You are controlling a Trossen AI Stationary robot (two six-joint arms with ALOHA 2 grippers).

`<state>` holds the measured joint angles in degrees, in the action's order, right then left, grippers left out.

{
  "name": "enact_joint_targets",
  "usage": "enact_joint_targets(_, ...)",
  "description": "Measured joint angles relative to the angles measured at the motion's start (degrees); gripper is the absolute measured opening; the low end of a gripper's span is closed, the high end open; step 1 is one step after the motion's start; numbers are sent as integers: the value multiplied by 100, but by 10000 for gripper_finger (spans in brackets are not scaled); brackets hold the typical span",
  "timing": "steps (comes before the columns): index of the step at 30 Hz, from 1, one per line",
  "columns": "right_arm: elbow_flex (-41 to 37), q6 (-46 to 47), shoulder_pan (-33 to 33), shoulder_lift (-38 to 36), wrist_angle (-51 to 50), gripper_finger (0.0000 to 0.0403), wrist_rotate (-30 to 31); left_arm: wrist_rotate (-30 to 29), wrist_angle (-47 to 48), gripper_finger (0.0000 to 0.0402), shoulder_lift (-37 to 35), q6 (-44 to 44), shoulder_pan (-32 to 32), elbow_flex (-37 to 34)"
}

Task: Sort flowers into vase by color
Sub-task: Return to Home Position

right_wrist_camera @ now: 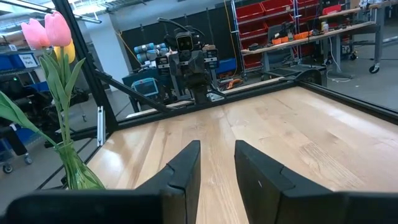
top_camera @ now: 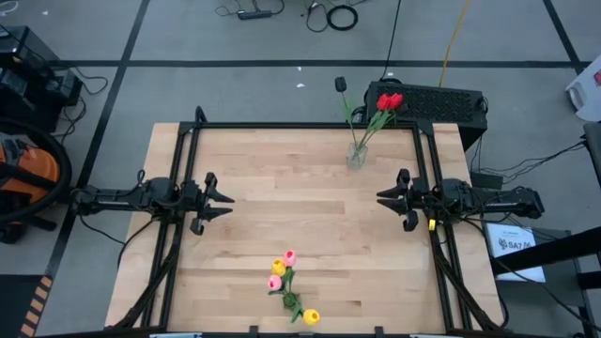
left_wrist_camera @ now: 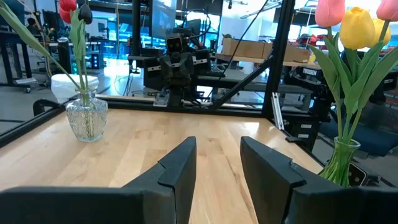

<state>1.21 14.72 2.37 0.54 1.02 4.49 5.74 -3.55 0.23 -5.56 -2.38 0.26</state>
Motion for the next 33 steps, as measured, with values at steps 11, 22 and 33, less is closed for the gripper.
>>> enact_joint_targets(11,0,0,0,0,-1,91,0,0,0,132,0,0,-2,-1)
enact_joint_targets(22,0,0,0,2,0,91,-4,-1105,177,132,50,1054,11,-1)
enact_joint_targets(33,0,0,0,2,0,91,-4,-1139,191,132,50,1207,11,-1)
